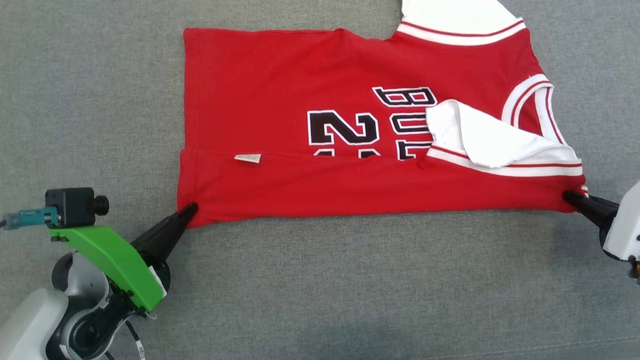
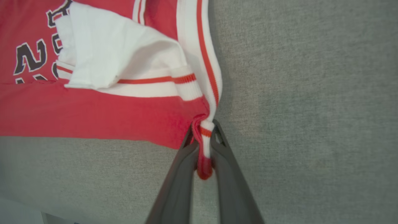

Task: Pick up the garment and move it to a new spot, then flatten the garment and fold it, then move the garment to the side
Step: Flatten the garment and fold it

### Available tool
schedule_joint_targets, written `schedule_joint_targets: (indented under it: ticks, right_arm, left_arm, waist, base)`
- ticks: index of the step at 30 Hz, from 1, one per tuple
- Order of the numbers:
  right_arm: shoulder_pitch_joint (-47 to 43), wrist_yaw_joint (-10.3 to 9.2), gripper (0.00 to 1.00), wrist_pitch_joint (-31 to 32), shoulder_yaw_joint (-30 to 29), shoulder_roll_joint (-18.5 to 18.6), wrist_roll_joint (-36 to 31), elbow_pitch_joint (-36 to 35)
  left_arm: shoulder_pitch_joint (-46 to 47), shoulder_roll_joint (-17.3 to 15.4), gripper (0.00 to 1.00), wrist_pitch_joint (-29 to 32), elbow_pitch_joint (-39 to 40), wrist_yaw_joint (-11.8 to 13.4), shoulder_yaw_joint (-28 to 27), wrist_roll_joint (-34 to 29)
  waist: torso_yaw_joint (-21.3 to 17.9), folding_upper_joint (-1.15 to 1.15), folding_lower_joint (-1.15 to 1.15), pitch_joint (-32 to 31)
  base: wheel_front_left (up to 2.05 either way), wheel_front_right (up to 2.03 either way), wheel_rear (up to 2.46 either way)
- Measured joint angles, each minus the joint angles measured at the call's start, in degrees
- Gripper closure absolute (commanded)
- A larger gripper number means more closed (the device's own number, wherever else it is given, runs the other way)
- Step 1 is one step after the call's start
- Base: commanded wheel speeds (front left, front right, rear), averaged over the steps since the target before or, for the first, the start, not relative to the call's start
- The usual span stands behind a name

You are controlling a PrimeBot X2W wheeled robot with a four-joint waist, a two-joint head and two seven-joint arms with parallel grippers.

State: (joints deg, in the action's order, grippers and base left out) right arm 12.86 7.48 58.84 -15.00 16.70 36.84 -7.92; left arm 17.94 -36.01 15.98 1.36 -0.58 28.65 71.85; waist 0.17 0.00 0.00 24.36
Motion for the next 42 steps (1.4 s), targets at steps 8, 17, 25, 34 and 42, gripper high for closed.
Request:
schedule_joint_targets:
  ticks: [8,17,25,34,42]
  right_arm:
    - [-6.6,0.0,1.0,6.5,-3.9,-0.1,2.0,-5.1]
    - [-12.7,0.0,1.0,8.1,-6.4,-1.1,2.8,-8.8]
    - [-8.6,0.0,1.0,8.9,-7.7,0.3,2.6,-9.4]
    - [-8.4,0.0,1.0,11.0,-8.0,1.4,3.0,-9.2]
    - [-10.5,0.0,0.0,6.7,-6.3,2.9,1.1,-9.8]
  left_arm:
    - [-10.5,-3.4,1.0,0.3,11.6,1.8,0.5,2.5]
    - [-16.0,-4.1,1.0,-1.4,15.1,3.2,1.2,2.1]
    - [-13.6,-7.7,1.0,0.0,17.3,3.7,-2.7,3.4]
    - [-15.6,-8.6,1.0,1.3,18.4,3.6,-1.2,3.9]
    - [-15.6,-7.3,0.0,0.3,15.7,3.6,1.1,0.6]
  waist:
    - [0.4,0.0,0.0,-1.3]
    - [0.5,0.0,0.0,-0.4]
    - [-0.5,0.0,0.0,0.4]
    - [-1.1,0.0,0.0,1.7]
    - [-1.0,0.0,0.0,2.4]
  base:
    - [0.0,0.0,0.0]
    - [0.0,0.0,0.0]
    - [0.0,0.0,0.0]
    - [0.0,0.0,0.0]
    - [0.0,0.0,0.0]
